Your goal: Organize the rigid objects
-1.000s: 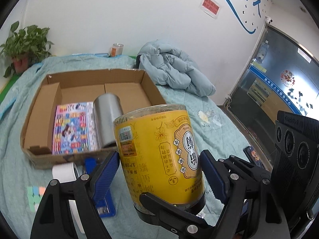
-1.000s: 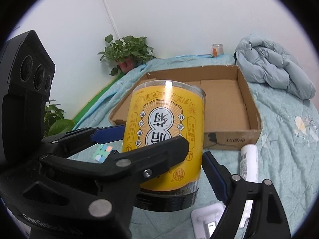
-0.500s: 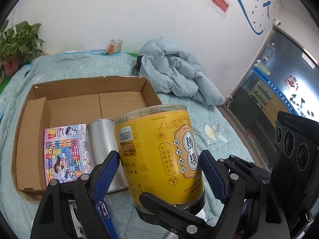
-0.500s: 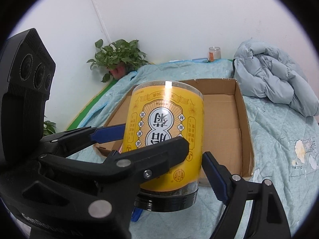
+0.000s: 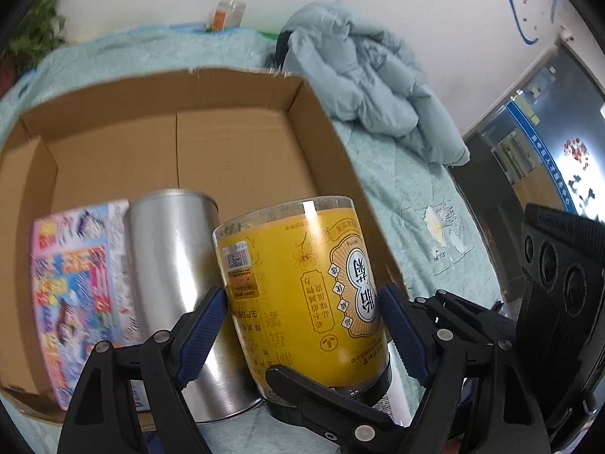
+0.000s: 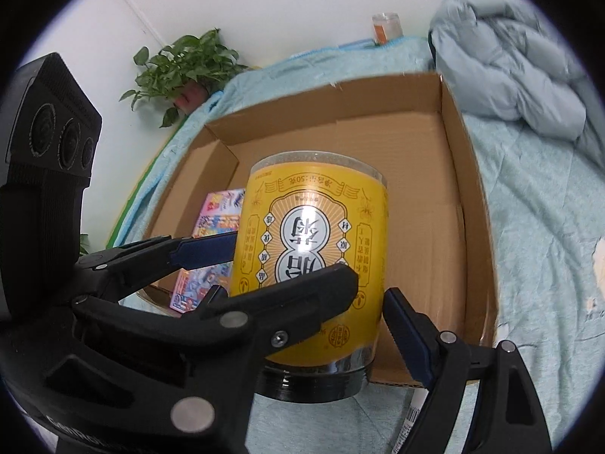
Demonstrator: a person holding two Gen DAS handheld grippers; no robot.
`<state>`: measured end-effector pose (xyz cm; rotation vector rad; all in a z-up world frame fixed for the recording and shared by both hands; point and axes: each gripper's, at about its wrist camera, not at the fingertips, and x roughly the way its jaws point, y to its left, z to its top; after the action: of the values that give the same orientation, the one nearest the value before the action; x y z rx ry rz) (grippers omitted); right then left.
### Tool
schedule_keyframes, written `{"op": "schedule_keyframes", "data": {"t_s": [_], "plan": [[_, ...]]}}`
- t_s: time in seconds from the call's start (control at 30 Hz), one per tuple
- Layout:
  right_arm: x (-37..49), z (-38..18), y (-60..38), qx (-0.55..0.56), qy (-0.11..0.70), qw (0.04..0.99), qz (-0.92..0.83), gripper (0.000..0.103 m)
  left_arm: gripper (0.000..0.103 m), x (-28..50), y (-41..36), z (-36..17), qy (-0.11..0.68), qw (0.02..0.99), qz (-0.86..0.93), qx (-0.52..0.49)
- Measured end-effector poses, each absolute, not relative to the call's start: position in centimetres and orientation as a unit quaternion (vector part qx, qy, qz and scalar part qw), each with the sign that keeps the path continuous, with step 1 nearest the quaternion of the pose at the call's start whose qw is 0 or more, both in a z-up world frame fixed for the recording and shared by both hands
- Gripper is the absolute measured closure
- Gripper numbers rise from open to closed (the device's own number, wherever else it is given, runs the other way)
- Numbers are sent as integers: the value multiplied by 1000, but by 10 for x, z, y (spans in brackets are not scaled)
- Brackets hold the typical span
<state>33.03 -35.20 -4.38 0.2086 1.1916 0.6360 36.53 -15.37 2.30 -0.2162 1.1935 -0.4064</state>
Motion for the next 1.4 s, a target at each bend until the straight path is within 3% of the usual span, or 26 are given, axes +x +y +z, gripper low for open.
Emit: {"op": "schedule_keyframes", "data": {"t_s": [0.17,0.27,0.57,0.67,0.73,0.83,1.07,1.3,1.4], "plan": [[331,-64,-361,106,572,762,285,19,25,367,-166,4,572,793,-187,-94],[335,-74,-365,108,583,759,269,20,34,368,-170,1,581,790,-177,-85],[327,-70,-367,112,570,771,262,19,35,333,-142,35,523,834,-156,-81],[302,-37,-375,85,513,811,267,13,24,294,-125,64,447,885,-117,-63],[280,-20,-386,66,470,845,248,5,1,264,-116,79,389,916,-89,-49],[242,-9,-403,64,420,881,210,2,1,216,-111,85,324,945,-47,-15],[175,-33,-413,33,395,902,172,2,1,140,-101,46,319,948,1,-15],[168,-67,-438,48,446,883,137,2,1,108,-110,-10,367,930,3,9],[172,-84,-445,34,484,865,126,12,1,100,-114,-18,377,926,-14,2]]}}
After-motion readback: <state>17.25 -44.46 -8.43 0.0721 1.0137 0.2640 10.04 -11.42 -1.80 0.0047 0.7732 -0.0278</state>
